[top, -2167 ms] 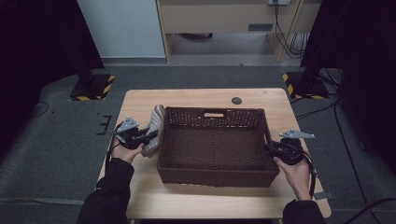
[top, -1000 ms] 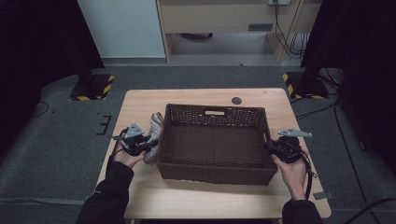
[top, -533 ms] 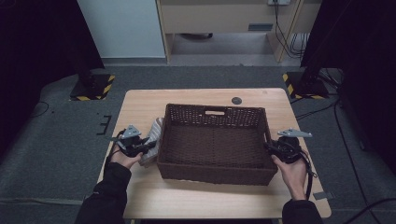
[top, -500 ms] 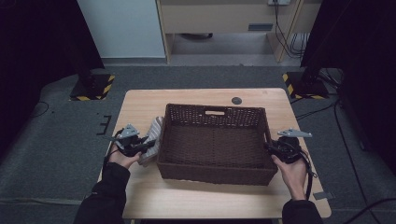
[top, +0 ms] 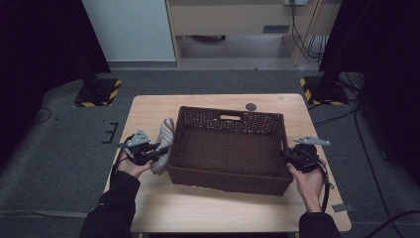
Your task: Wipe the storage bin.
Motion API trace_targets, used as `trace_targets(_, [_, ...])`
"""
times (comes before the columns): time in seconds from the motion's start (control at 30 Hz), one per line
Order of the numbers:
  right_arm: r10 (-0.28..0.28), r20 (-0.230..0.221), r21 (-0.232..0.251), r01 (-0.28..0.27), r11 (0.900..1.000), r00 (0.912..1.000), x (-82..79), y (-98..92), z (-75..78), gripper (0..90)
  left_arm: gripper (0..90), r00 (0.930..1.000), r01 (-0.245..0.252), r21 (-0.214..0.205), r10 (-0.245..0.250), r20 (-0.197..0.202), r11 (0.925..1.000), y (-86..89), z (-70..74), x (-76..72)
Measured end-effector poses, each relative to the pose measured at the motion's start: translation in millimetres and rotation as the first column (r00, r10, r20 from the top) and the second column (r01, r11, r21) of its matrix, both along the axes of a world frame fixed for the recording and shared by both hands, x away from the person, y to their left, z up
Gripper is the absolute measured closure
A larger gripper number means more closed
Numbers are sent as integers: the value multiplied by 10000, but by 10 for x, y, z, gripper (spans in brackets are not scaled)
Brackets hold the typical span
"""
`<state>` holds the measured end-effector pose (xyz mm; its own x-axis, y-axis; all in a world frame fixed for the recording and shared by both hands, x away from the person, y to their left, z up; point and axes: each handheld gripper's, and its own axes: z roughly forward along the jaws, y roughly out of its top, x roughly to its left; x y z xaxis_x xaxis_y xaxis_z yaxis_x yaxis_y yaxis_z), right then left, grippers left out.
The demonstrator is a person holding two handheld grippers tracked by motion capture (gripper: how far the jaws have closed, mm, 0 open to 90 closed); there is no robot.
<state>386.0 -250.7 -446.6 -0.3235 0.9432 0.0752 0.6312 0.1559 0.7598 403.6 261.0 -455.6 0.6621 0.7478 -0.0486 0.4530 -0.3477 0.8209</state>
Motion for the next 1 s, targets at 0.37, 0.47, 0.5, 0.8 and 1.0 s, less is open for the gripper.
trace_targets(0.37, [17,0,-3,-17,10000,10000,1,-5,-3,704,713,9966,30,682,26,-819,9977,27,-222,4])
trace_targets(0.47, [80,47,-50,-80,10000,10000,2,-10,-6,702,713,9996,-112,-22,112,-260,9999,137,-43,-87])
trace_targets(0.5, [59,40,-18,-58,10000,10000,1,-9,-6,701,713,10000,-72,-245,71,-50,9997,163,29,-123])
trace_targets(0.8, [123,77,-17,-123,9999,9999,1,-13,-12,696,712,9983,588,-19,-588,-35,9983,56,32,-227])
trace_targets(1.0, [169,74,-26,-168,9999,9998,5,-17,-12,694,712,9941,750,789,-683,-844,9941,-19,-229,-209])
